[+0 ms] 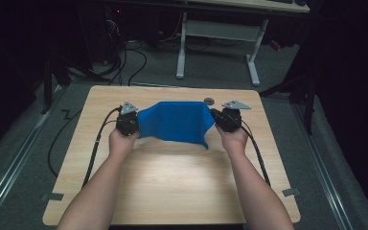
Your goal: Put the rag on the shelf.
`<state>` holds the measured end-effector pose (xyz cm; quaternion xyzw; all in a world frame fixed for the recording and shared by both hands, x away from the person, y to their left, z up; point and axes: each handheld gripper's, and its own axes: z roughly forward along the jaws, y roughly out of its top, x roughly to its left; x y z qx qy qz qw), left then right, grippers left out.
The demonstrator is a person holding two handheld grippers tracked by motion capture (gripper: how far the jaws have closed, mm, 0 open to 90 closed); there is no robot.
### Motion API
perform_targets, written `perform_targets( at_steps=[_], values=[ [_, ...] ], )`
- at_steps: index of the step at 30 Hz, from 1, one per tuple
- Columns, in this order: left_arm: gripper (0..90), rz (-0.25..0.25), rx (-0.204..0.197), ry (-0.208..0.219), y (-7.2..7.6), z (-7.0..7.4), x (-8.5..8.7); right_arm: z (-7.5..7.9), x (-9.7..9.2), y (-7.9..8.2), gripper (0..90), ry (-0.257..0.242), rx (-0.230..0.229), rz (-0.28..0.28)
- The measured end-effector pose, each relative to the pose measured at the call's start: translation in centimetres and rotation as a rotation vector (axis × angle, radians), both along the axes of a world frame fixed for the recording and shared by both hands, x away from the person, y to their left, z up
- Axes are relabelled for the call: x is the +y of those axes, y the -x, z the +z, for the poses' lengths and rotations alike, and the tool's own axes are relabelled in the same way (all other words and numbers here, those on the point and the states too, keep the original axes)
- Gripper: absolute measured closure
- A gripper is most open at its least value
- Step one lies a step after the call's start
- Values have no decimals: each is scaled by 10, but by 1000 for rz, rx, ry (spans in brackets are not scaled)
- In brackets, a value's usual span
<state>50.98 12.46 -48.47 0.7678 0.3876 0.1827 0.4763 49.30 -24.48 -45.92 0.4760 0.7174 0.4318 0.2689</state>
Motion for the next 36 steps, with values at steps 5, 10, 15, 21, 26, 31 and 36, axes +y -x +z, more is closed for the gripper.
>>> perform_targets(
  at_steps=[5,10,15,21,26,31,36],
  values=[
    [888,-6,10,-3,2,-6,-2,-7,-1,1,885,2,18,-3],
    [887,-14,24,-13,4,-12,-3,-11,0,0,884,4,30,4],
    [885,-16,25,-11,8,-16,-3,-19,2,-3,883,3,51,12],
    [883,-9,36,-1,10,-20,1,-29,7,-5,883,1,75,14],
    [880,-20,39,-7,11,-20,0,-34,7,-6,882,9,89,9],
    [861,-15,36,-8,12,-20,-2,-39,3,-5,862,-11,98,-7],
    [775,13,30,-6,12,-17,0,-38,-5,-3,764,-18,107,-30]
  ],
)
